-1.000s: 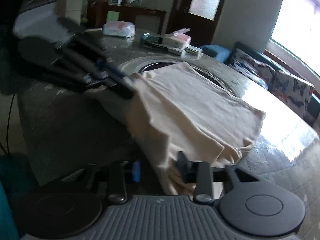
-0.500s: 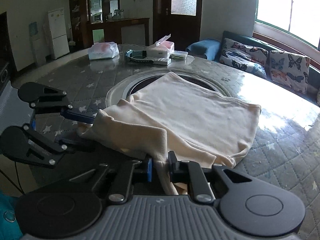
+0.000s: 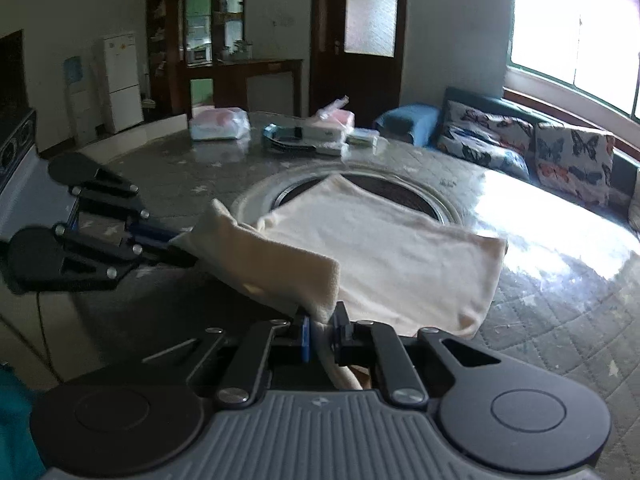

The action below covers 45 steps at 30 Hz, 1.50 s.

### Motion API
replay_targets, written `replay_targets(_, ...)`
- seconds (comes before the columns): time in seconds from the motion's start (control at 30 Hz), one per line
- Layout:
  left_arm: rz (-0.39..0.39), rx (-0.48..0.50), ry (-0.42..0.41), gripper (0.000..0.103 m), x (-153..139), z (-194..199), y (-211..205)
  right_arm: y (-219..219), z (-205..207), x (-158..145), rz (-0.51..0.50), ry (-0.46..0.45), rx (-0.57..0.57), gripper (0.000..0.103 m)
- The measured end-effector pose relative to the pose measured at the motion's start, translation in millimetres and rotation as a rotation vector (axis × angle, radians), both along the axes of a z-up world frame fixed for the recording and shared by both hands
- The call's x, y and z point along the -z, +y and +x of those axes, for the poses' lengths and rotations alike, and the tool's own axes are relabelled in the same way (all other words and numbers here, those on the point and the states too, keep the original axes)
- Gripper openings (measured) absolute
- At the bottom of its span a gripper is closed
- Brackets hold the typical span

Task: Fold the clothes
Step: 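Grasp the shirt hem with the right gripper while the left gripper grasps the hem, then lift the hem with both grippers, fold it toward the collar and release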

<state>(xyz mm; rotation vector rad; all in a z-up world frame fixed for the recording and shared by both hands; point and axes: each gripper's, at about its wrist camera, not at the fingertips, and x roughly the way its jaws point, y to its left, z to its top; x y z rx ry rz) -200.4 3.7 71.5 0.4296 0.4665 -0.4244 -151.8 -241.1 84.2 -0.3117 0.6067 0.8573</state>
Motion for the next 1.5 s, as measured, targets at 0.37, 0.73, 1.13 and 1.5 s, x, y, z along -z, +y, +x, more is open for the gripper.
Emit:
replay_targets(0.37,0.000,0.032,0.050,0.009,-7.5,-16.1,2.8,-7.8,-51.2,-22.1,-0.046,0.007,-0.091,0.009)
replay_targets(0.73,-0.057,-0.061,0.033,0.009,-21.4,78.9,17.9,10.3,33.5,-37.6,-0.043,0.004,-0.025,0.009)
replay_targets(1.13,-0.065,-0.203,0.176,0.006,22.9,201.2,29.0,46.8,154.1,11.7,-0.088,0.113,0.076,0.009)
replay_targets(1.5,-0.070,-0.291,0.209,0.013,33.7,217.6,28.3,47.9,186.3,52.7,-0.053,0.190,0.187,0.018)
